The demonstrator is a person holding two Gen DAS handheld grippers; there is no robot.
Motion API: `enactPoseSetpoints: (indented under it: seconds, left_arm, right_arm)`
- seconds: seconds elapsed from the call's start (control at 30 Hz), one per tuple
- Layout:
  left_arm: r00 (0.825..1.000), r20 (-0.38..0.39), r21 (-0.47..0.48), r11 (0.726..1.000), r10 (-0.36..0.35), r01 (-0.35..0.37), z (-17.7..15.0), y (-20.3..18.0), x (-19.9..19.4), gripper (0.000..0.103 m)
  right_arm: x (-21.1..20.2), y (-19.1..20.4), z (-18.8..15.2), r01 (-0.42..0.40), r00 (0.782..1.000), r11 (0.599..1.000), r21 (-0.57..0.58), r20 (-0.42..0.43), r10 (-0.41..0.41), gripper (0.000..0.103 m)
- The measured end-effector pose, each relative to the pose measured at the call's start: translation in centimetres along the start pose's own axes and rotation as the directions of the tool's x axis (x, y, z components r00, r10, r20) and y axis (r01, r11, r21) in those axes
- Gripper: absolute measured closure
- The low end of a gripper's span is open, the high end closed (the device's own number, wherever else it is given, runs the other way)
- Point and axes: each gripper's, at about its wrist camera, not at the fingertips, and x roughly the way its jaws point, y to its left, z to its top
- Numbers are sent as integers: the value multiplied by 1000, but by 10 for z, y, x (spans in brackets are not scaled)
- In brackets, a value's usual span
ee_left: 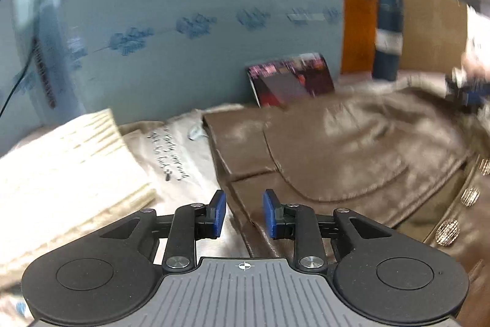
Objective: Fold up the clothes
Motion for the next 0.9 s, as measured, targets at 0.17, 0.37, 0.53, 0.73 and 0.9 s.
enactPoseSetpoints:
  seconds: [0.17,0.37,0.53,0.73,0.9]
  left_arm:
    - [983,117,-168,973,-142,160,-12,21,-43,38]
    - [967,108,-191,950,-229,246,-41,25,-70,27]
    - [990,120,37,997,-70,66,-39,-9,-75,27]
    - [999,42,491,871,10,-29,-31,-63,-45,27]
    - [998,-33,530,846,-54,63,-30,-66,-29,27]
  right_arm:
    - [9,6,-4,21,998,998,-51,-56,-24,18]
    - [-21,0,0,22,1000,1000,-3,22,-22,18]
    - [-65,22,-11,-70,992,994,-88,94,79,18]
    - [-97,65,-43,-241,964,909,-339,28,265,18]
    - [-96,88,-62,-379,923,787,-488,-134,361,18]
